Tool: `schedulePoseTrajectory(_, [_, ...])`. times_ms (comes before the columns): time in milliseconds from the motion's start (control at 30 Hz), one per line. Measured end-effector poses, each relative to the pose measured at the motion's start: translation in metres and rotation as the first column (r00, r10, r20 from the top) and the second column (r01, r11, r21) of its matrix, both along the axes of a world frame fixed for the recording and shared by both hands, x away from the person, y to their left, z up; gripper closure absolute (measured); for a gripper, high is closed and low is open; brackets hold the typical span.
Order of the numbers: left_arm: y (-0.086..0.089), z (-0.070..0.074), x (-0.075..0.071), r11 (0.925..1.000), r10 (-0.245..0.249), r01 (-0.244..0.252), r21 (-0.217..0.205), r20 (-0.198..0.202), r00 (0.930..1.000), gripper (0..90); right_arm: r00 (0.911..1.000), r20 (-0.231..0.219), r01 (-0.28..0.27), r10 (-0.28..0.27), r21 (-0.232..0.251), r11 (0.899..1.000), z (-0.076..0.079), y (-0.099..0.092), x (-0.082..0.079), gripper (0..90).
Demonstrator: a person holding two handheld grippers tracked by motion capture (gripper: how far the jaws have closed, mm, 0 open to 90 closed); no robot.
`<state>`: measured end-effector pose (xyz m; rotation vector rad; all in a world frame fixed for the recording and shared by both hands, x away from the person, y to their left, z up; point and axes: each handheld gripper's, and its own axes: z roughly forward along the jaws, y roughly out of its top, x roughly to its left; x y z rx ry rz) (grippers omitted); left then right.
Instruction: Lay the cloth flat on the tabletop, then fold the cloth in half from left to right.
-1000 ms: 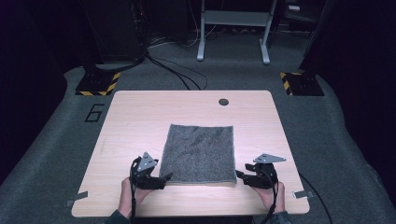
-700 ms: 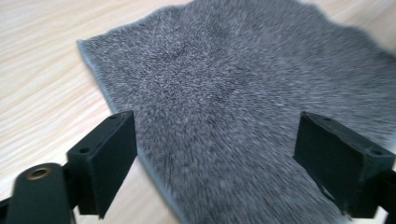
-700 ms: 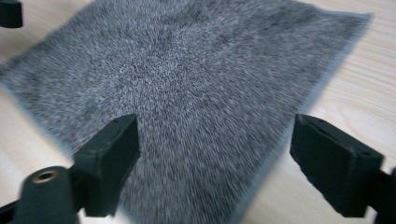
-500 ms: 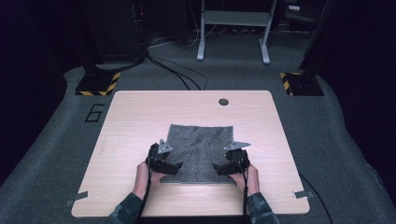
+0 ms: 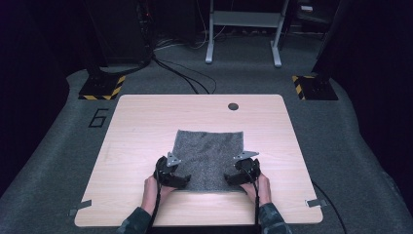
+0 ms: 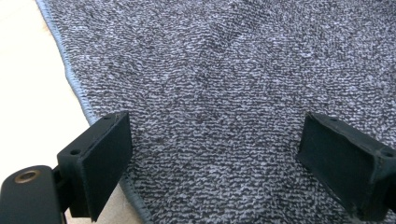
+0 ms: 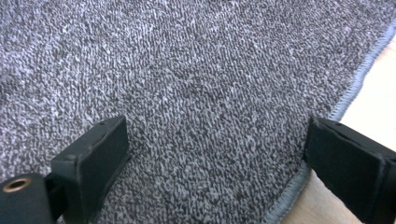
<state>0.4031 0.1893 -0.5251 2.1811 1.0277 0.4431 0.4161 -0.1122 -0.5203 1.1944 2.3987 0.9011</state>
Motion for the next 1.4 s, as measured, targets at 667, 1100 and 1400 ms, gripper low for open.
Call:
schedulePoseTrajectory(667, [-0.004, 0.004, -0.023, 0.9996, 0.000, 0.000, -0.027, 0.021, 0.9998, 8.5, 0.9999, 0.010, 0.010, -0.010, 0.001, 1.000, -0.001, -0.012, -0.018, 6.8])
schedulePoseTrajectory(1100, [0.025, 0.030, 0.004, 0.9930, 0.071, -0.068, -0.097, 0.033, 0.9969, 4.5, 0.9960, 0.072, -0.058, 0.054, 0.050, 0.997, 0.026, 0.010, -0.032, 7.5])
schedulePoseTrajectory(1400, [0.032, 0.036, 0.034, 0.9921, 0.086, -0.085, -0.093, 0.015, 0.9961, 4.8, 0.9897, 0.060, -0.134, 0.130, 0.071, 0.988, 0.035, 0.054, -0.042, 9.0])
